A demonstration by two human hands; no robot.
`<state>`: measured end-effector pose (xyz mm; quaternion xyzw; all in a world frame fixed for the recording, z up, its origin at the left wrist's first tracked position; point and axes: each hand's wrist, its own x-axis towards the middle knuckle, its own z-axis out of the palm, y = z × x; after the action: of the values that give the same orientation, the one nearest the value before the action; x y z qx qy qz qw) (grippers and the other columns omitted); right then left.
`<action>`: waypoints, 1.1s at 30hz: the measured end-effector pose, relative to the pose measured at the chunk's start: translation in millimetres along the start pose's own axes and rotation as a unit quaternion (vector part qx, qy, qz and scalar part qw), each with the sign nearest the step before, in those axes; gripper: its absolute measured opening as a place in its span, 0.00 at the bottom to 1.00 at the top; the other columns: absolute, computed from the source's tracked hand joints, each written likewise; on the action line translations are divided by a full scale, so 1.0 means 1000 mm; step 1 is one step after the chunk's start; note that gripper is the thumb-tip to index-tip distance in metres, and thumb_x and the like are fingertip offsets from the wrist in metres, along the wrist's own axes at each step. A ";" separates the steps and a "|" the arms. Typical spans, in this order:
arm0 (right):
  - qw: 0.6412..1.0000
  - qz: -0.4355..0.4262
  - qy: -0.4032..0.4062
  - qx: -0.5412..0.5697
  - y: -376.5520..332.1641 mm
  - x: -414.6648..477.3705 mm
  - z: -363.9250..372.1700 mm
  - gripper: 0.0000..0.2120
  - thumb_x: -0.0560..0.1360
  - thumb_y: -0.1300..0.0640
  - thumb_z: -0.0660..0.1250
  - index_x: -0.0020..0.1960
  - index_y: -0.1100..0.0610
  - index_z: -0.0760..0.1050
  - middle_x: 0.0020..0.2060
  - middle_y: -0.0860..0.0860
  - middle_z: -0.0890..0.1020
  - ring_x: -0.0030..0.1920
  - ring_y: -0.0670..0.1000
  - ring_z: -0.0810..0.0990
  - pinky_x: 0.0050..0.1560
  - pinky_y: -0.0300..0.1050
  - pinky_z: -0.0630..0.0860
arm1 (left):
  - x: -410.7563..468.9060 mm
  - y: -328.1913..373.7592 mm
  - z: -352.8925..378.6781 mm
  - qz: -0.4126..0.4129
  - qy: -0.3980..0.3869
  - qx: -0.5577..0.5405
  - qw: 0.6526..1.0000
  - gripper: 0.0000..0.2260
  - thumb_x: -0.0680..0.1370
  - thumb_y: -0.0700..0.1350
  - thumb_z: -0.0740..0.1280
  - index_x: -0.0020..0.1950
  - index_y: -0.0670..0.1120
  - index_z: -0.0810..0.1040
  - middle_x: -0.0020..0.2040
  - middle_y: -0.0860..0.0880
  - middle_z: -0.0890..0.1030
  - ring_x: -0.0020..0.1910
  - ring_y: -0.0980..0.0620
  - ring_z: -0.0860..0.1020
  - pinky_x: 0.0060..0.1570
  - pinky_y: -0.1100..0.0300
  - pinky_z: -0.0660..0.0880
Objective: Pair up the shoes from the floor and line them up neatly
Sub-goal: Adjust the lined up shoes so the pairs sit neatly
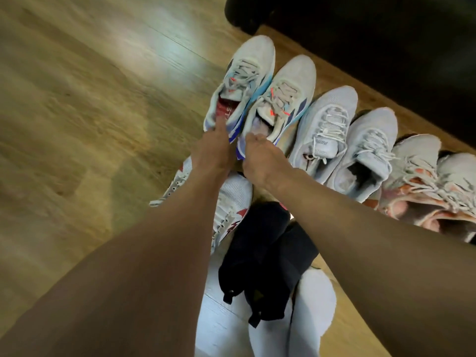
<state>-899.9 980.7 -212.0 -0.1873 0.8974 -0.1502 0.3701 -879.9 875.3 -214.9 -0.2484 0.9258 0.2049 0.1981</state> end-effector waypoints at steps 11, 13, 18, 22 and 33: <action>0.998 -0.006 -0.054 -0.011 -0.029 -0.074 -0.018 0.27 0.77 0.62 0.59 0.74 0.59 0.56 0.69 0.59 0.65 0.65 0.63 0.71 0.61 0.53 0.69 | -0.060 -0.019 -0.054 -0.028 -0.118 0.003 0.993 0.28 0.79 0.40 0.61 0.78 0.44 0.54 0.71 0.40 0.68 0.69 0.41 0.69 0.64 0.49 0.66; 0.996 0.013 -0.083 -0.003 -0.039 -0.106 -0.012 0.28 0.77 0.61 0.60 0.75 0.59 0.55 0.70 0.59 0.63 0.66 0.63 0.70 0.61 0.54 0.69 | -0.091 -0.043 -0.064 -0.036 -0.131 0.023 0.990 0.26 0.79 0.39 0.60 0.76 0.44 0.59 0.71 0.40 0.69 0.68 0.41 0.69 0.64 0.51 0.66; 0.987 0.029 -0.154 0.045 -0.081 -0.174 0.030 0.25 0.79 0.59 0.59 0.75 0.59 0.57 0.71 0.57 0.65 0.69 0.60 0.67 0.67 0.55 0.68 | -0.155 -0.098 -0.078 -0.033 -0.210 0.084 0.974 0.15 0.79 0.39 0.61 0.64 0.42 0.74 0.61 0.39 0.77 0.60 0.40 0.75 0.53 0.55 0.69; 0.985 0.049 -0.149 0.078 -0.108 -0.184 0.085 0.24 0.78 0.60 0.58 0.74 0.57 0.60 0.71 0.56 0.66 0.69 0.59 0.68 0.66 0.51 0.68 | -0.177 -0.135 -0.057 -0.022 -0.270 0.122 0.955 0.18 0.78 0.41 0.61 0.68 0.43 0.71 0.66 0.40 0.74 0.64 0.41 0.73 0.61 0.51 0.70; 0.987 0.107 -0.071 0.094 -0.144 -0.144 0.218 0.28 0.74 0.65 0.60 0.72 0.53 0.59 0.69 0.59 0.62 0.60 0.65 0.75 0.59 0.57 0.74 | -0.158 -0.213 0.020 0.133 -0.205 0.113 0.963 0.24 0.79 0.39 0.60 0.75 0.42 0.60 0.75 0.42 0.62 0.68 0.41 0.70 0.63 0.51 0.67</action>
<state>-616.5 889.2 -214.0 -0.0646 0.8657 -0.1797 0.4626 -633.3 775.9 -217.9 -0.0517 0.9072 0.1702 0.3812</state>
